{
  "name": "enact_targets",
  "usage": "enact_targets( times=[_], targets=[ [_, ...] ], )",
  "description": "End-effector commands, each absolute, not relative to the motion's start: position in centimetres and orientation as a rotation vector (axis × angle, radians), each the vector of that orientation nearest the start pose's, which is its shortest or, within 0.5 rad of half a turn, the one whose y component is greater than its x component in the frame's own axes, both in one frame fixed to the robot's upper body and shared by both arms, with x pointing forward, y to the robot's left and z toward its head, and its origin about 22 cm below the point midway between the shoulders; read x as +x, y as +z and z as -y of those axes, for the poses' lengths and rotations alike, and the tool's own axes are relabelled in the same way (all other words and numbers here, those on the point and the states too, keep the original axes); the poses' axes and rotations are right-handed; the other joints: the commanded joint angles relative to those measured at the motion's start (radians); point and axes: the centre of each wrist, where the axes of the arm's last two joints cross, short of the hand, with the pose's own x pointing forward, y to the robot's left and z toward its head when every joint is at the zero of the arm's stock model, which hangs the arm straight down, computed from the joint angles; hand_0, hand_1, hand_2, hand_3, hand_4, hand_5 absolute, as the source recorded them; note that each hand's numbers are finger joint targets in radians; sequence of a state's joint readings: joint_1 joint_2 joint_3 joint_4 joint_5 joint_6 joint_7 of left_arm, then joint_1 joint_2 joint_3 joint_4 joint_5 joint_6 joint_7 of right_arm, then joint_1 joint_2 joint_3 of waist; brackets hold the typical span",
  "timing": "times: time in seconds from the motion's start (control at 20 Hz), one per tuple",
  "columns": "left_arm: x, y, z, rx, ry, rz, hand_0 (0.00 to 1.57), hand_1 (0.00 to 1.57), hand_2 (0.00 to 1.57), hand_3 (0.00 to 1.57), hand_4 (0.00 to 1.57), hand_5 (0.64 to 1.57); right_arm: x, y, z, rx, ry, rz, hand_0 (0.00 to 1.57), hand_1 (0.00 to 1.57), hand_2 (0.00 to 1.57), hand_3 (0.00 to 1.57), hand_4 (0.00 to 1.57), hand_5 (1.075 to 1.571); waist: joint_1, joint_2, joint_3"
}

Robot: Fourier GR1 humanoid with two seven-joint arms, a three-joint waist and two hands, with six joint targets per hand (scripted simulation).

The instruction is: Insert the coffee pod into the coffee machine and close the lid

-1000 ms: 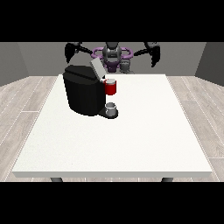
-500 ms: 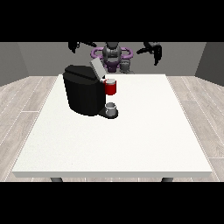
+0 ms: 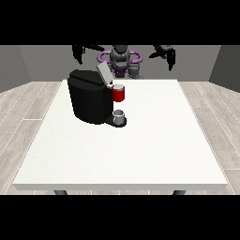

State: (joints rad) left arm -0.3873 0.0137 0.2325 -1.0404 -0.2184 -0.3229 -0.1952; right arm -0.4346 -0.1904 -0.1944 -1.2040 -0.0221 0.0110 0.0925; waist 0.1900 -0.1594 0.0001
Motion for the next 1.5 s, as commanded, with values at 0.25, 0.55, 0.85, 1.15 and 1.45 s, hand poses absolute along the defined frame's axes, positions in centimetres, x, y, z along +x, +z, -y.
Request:
enact_targets(
  times=[0.25, 0.55, 0.85, 1.15, 1.45],
  targets=[
    [31.4, -0.6, -23.7, -0.106, -0.302, 1.617, 0.0, 0.0, 0.0, 0.0, 0.37, 1.571, 37.5, 7.4, 25.2, -0.033, 0.022, 1.542, 0.0, 0.0, 0.0, 0.0, 0.07, 1.571, -0.028, 0.102, -0.0001],
    [31.3, 1.9, -24.7, -0.103, -0.283, 1.675, 0.0, 0.0, 0.0, 0.0, 0.38, 1.571, 38.4, 7.4, 25.0, -0.04, 0.094, 1.534, 0.0, 0.0, 0.0, 0.0, 0.0, 1.571, -0.029, 0.145, 0.0],
    [30.3, 2.5, -25.2, -0.054, -0.257, 1.669, 0.0, 0.0, 0.0, 0.0, 0.34, 1.571, 39.1, 7.4, 22.9, -0.028, 0.144, 1.551, 0.0, 0.0, 0.0, 0.0, 0.0, 1.571, -0.031, 0.165, -0.0001],
    [28.7, 0.6, -27.2, 0.005, -0.289, 1.704, 0.0, 0.0, 0.0, 0.0, 0.35, 1.571, 39.6, 8.3, 21.5, -0.005, 0.189, 1.608, 0.0, 0.0, 0.0, 0.0, 0.08, 1.571, -0.039, 0.214, -0.0003],
    [30.7, 4.8, -25.6, -0.001, -0.306, 1.739, 0.0, 0.0, 0.0, 0.0, 0.36, 1.571, 41.5, 11.7, 22.8, -0.071, 0.209, 1.685, 0.0, 0.0, 0.0, 0.0, 0.2, 1.571, -0.007, 0.261, 0.0]
  ],
)
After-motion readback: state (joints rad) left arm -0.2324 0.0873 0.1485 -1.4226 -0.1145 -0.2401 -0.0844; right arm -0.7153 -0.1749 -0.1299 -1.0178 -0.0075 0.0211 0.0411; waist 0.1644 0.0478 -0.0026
